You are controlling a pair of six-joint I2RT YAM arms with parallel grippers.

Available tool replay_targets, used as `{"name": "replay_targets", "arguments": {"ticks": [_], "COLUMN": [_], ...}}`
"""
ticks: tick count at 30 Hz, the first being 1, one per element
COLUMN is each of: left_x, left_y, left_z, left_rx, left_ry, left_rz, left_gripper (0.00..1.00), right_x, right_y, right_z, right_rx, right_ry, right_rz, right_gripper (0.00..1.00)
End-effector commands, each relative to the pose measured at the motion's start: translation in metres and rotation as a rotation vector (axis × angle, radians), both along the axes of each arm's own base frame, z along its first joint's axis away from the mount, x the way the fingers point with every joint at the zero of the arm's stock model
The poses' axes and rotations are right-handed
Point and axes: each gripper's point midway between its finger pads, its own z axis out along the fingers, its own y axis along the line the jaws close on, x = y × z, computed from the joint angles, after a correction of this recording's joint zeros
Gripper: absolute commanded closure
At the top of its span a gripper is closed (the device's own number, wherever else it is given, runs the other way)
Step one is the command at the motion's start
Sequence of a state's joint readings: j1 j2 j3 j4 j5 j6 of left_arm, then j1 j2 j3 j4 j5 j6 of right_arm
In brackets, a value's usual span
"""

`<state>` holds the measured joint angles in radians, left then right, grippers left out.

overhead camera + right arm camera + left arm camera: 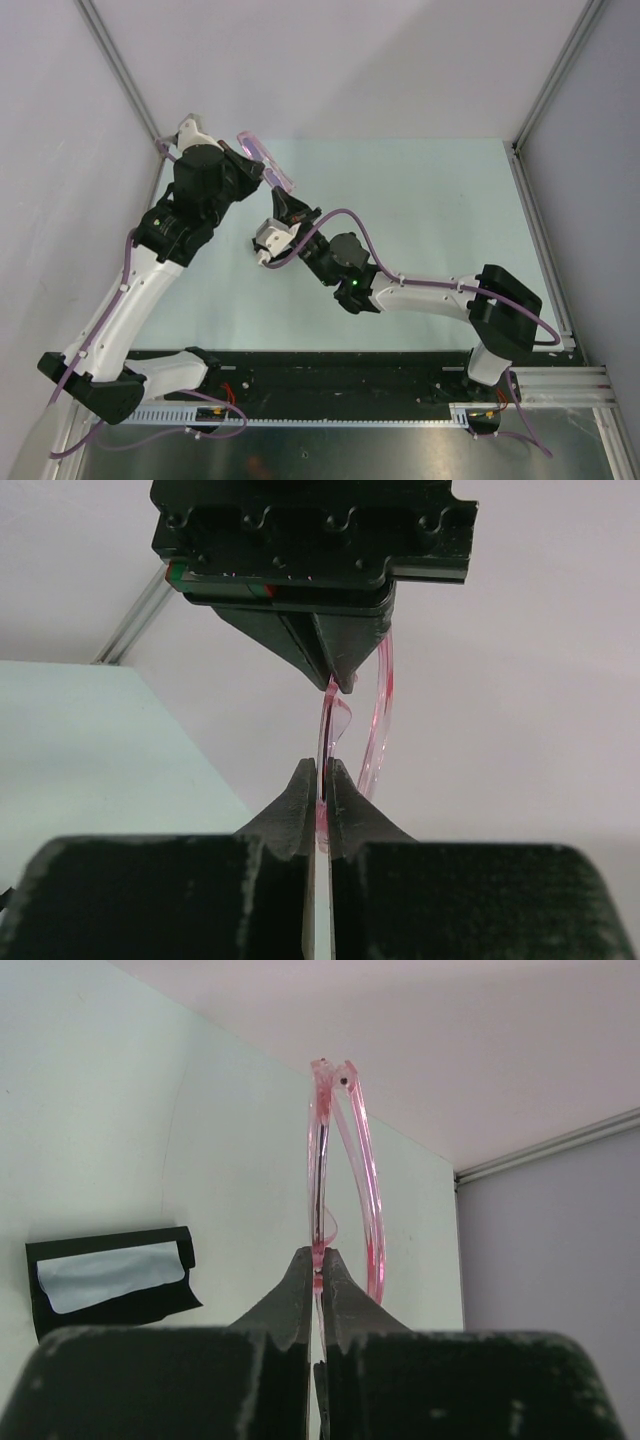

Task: Organize the sunglasses
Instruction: Pass from the left arm to the right

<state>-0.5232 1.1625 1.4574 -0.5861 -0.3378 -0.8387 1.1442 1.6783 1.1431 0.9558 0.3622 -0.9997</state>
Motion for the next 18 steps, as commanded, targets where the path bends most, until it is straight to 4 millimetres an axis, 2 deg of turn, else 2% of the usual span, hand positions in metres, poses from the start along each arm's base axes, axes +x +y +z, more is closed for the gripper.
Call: {"name": "replay_targets", "arguments": {"ticks": [1, 2, 3, 5, 6, 7, 12, 17, 18], "left_x": [-0.012, -0.012, -0.012, -0.014, -0.014, -0.014, -0.015, -0.017, -0.014], "left_y": [-0.002, -0.001, -0.001, 0.001, 0.001, 0.003, 0.008, 0.018, 0.027], "left_z": [0.029, 0.030, 0.029, 0.030, 0.031, 0.030, 0.029, 0.028, 0.028], "left_rx": [-0.059, -0.059, -0.057, -0.052, -0.052, -0.046, -0.014, 0.050, 0.057], "left_ry": [-0.065, -0.068, -0.067, -0.071, -0.074, -0.073, -0.083, -0.100, -0.102], "left_rz": [-0.027, -0.027, -0.026, -0.020, -0.020, -0.015, -0.009, -0.020, -0.007], "left_gripper": [0.96, 0.93, 0.80, 0.67, 0.54, 0.47, 0.32, 0.25, 0.24], "right_x": [0.000, -0.001, -0.001, -0.001, -0.002, -0.001, 0.004, 0.013, 0.012], "right_y": [-0.007, -0.006, -0.006, -0.007, -0.007, -0.009, -0.014, -0.030, -0.028], "right_z": [0.027, 0.028, 0.028, 0.029, 0.030, 0.032, 0.029, 0.031, 0.032], "right_rx": [0.093, 0.092, 0.094, 0.104, 0.109, 0.114, 0.139, 0.182, 0.219], "right_ry": [-0.005, -0.004, -0.002, -0.001, 0.002, 0.003, 0.049, 0.170, 0.225], "right_rz": [-0.003, 0.002, 0.003, 0.005, 0.007, 0.005, 0.003, 0.038, 0.096], "right_gripper": [1.00, 1.00, 1.00, 1.00, 1.00, 1.00, 1.00, 1.00, 1.00]}}
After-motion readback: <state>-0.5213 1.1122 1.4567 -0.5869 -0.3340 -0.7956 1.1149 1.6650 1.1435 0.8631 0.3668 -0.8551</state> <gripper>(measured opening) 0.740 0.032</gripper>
